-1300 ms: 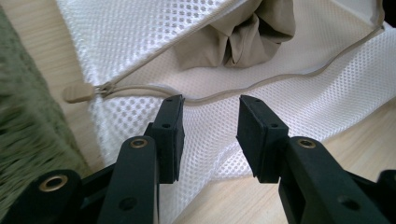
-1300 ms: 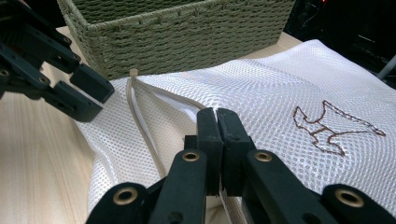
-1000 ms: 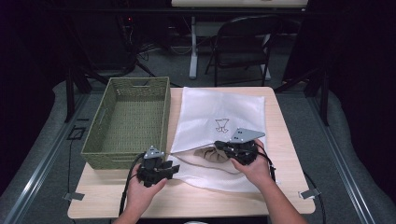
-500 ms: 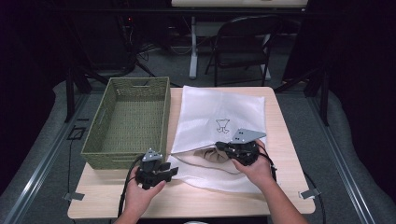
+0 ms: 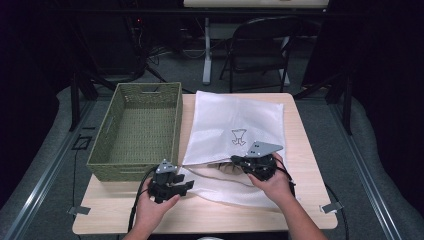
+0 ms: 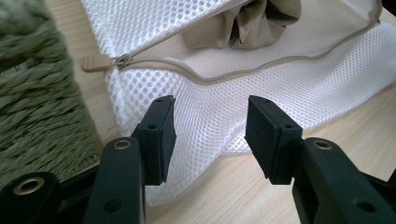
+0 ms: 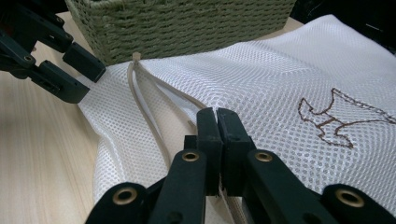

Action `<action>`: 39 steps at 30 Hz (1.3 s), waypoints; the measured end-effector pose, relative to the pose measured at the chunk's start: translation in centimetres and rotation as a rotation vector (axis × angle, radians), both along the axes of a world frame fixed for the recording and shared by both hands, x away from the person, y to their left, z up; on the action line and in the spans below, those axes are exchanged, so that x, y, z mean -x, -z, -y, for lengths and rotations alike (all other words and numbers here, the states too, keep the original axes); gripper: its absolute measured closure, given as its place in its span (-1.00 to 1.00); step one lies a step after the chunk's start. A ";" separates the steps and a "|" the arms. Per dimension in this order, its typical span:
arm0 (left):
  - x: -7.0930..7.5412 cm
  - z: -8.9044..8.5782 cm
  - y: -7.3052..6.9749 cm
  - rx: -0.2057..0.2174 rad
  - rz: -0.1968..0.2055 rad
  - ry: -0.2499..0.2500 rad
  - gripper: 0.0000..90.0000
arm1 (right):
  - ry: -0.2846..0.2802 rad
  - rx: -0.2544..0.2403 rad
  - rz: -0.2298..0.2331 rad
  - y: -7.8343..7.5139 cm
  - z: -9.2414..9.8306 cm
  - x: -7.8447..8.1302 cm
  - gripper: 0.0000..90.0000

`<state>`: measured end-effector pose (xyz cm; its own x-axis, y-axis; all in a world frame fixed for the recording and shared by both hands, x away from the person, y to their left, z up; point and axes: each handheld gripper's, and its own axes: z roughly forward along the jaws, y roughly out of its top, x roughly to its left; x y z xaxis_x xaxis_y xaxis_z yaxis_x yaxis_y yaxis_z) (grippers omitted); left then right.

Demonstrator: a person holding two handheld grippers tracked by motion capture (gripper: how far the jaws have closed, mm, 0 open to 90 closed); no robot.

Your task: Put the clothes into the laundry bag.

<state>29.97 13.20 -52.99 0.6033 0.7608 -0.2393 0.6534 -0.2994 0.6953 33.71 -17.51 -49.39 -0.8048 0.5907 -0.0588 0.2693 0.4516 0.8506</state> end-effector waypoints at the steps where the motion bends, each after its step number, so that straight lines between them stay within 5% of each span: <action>1: -0.1 0.1 0.0 -0.003 0.008 0.007 0.14 | 0.000 0.005 -0.003 0.1 -0.1 0.1 0.96; 16: -0.4 0.6 0.4 -0.013 0.006 0.027 0.07 | 0.019 0.023 -0.034 1.2 -0.2 0.1 0.73; 33: -0.3 0.7 0.4 -0.002 0.026 0.041 0.10 | 0.144 -0.033 -0.015 0.1 3.1 2.0 0.33; 39: -0.4 0.7 0.4 -0.025 0.033 0.046 0.10 | 0.172 0.005 -0.013 0.6 3.8 2.5 0.30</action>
<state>30.34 12.45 -53.43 0.6453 0.7372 -0.2005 0.6155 -0.3462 0.7081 31.23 -21.29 -49.96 -0.6926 0.7195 -0.0523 0.3539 0.4021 0.8444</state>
